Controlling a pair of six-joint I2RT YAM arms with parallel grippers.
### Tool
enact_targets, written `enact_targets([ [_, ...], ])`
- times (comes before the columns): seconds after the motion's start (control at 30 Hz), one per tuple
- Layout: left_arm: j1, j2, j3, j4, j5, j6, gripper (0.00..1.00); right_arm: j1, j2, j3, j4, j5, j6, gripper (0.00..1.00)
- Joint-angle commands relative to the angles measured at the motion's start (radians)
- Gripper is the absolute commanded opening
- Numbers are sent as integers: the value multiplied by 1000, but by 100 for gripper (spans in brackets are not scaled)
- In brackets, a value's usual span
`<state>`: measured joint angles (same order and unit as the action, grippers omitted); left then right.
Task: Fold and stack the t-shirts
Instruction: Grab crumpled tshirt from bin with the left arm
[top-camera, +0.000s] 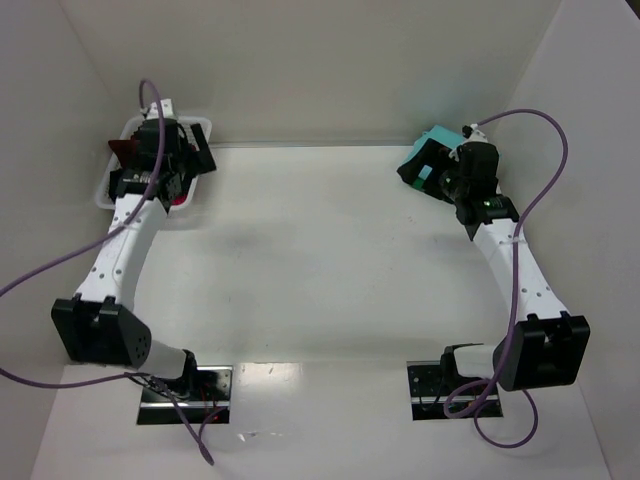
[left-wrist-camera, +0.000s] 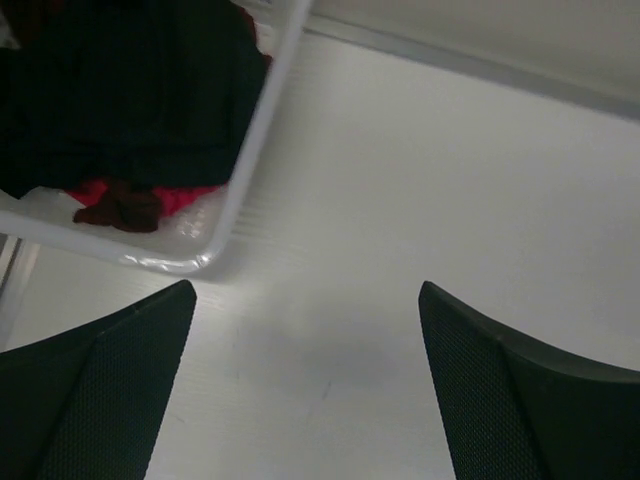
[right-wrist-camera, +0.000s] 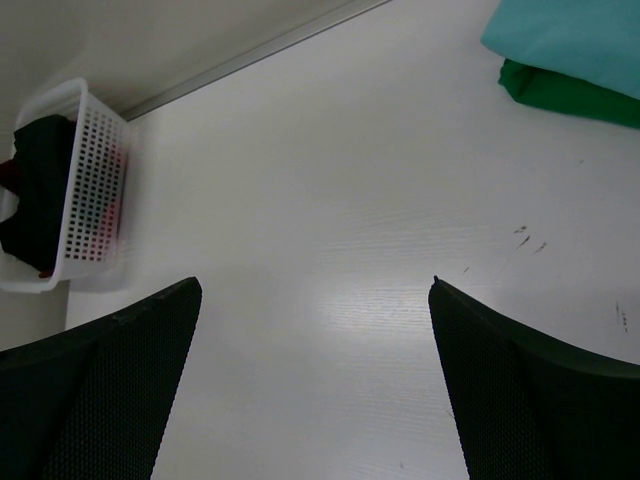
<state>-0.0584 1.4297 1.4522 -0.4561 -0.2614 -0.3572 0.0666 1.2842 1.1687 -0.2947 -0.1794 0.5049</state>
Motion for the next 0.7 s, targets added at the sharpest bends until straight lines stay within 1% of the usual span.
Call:
enact_targets([
  [0.0,127,121,56,25,-116,-94,100,-4,27,16,49,-87,-11,100],
  [0.1,176,205,84,51,-145,-91,100,-4,40,16,81,-100,5,100],
  [0.2,194,299,170,40,-170,-67,100,-4,31,16,103,-109,14,100],
  [0.27,204,379,189,79,-171,-46,100,-4,30,16,115,-72,15,100],
  [0.3,218,383,207,80,-171,-45,100,-4,30,16,115,-62,15,100],
  [0.43,265,495,247,106,-89,-46,100,-4,30,16,113,-61,15,100],
  [0.57,298,574,304,119,-51,-65,100,-4,-6,-15,92,-18,15,100],
  [0.67,307,614,333,158,-24,-74,94,-4,-26,-29,92,8,15,100],
])
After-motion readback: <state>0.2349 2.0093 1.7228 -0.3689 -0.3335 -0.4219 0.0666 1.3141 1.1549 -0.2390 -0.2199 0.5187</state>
